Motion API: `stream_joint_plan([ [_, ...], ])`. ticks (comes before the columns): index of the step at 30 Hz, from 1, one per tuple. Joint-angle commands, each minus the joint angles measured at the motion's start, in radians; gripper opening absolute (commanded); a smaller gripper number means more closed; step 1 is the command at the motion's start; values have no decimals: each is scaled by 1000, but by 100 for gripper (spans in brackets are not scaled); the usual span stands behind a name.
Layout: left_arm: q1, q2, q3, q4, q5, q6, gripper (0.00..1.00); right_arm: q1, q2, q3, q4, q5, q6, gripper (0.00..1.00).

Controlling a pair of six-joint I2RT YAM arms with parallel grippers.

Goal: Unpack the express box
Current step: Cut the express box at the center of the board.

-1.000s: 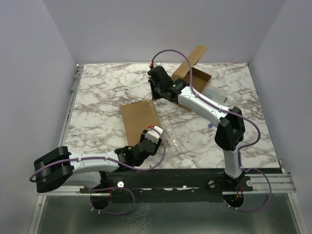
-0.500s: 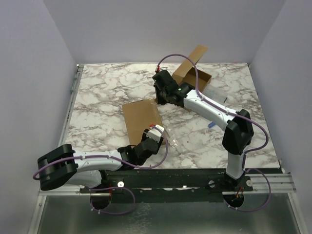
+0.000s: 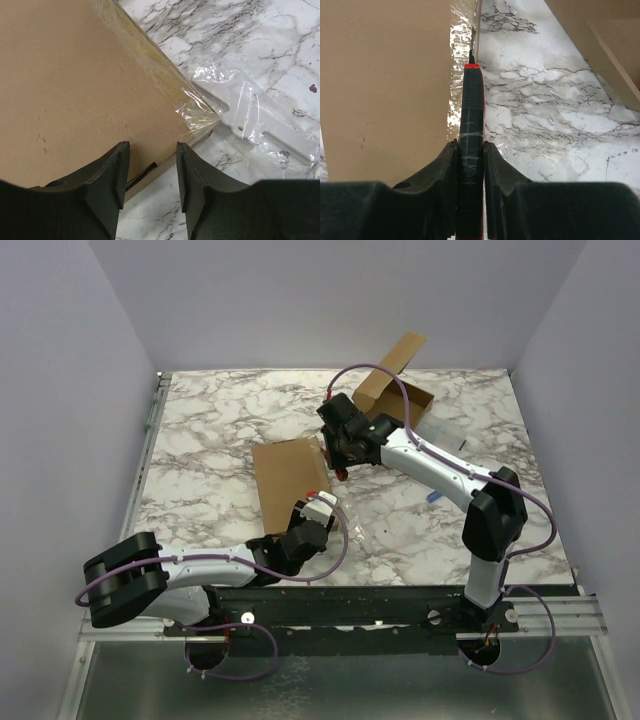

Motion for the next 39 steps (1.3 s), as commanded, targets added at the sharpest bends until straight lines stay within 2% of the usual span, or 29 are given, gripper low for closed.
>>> stream_joint_plan([
  [1, 15, 12, 3, -51, 4, 26, 48, 6, -91, -25, 6, -4, -7, 0],
  [6, 12, -145, -45, 13, 158, 54, 57, -6, -188, 50, 20, -17, -54, 0],
  [11, 14, -350, -41, 48, 378, 29, 63, -53, -305, -26, 7, -48, -105, 0],
  [15, 16, -438, 68, -5, 542, -38, 68, -131, -426, -207, 68, -296, -224, 0],
  [18, 20, -465, 207, -114, 611, -68, 70, -133, -525, -321, 80, -474, -312, 0],
  [21, 20, -493, 330, -223, 640, -57, 71, -132, -630, -433, 115, -630, -322, 0],
  [25, 21, -480, 473, -420, 590, 7, 78, -131, -712, -517, 121, -803, -330, 1],
  [28, 23, -417, 554, -541, 676, 88, 83, -131, -743, -557, 123, -892, -353, 1],
  [31, 24, -345, 615, -635, 804, 153, 84, -130, -774, -575, 116, -973, -394, 1],
  [39, 72, -253, 700, -719, 936, 222, 85, -130, -868, -613, 74, -1045, -489, 1],
])
